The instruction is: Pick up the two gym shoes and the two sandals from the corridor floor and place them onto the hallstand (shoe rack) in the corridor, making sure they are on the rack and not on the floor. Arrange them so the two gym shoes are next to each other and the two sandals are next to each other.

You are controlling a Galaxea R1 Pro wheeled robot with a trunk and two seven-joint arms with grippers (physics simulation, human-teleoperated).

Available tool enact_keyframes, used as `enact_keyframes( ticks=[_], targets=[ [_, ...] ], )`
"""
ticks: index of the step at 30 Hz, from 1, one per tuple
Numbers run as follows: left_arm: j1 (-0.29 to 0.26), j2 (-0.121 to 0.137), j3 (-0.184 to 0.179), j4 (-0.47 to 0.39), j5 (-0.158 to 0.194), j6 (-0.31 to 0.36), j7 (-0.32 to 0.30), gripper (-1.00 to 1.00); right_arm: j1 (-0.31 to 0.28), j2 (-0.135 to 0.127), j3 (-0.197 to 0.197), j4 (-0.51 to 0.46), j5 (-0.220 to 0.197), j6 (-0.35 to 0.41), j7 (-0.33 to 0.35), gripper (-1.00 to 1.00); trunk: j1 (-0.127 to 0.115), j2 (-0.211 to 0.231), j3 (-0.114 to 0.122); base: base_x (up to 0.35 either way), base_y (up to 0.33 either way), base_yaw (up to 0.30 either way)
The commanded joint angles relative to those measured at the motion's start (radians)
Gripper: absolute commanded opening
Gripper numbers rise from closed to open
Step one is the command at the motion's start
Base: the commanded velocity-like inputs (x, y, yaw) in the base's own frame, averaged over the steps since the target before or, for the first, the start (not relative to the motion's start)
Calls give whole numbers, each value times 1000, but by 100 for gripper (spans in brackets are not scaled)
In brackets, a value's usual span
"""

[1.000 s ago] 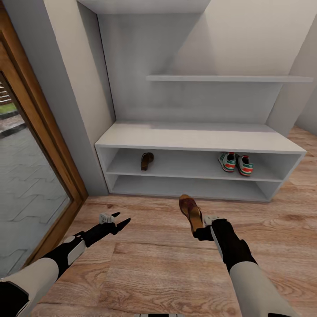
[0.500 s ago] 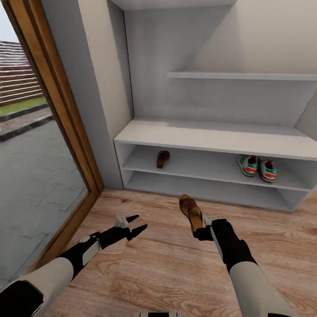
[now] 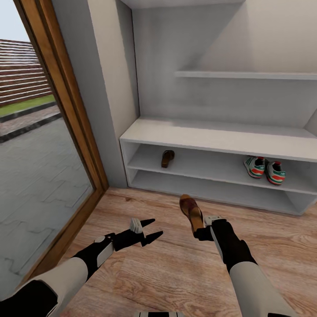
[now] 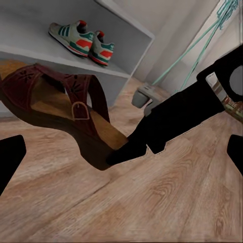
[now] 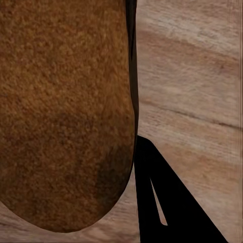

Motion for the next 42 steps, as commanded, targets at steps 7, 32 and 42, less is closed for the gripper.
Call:
enact_keyframes(
  ticks=[7,32,42],
  targets=[
    [-1,-6,-9,0,-6,-4,-1,100,-18,2,-5,-7,3,3,-127,-100,0,0,-1,0,0,1],
    [-1,-5,-9,2,-8,-5,-1,100,-22,-1,-9,2,-1,-318,-183,-100,0,0,-1,0,0,0],
    [-1,-4,-8,2,-8,-5,-1,100,-22,-1,-10,-1,-1,-318,-183,-100,0,0,-1,0,0,0]
  ],
)
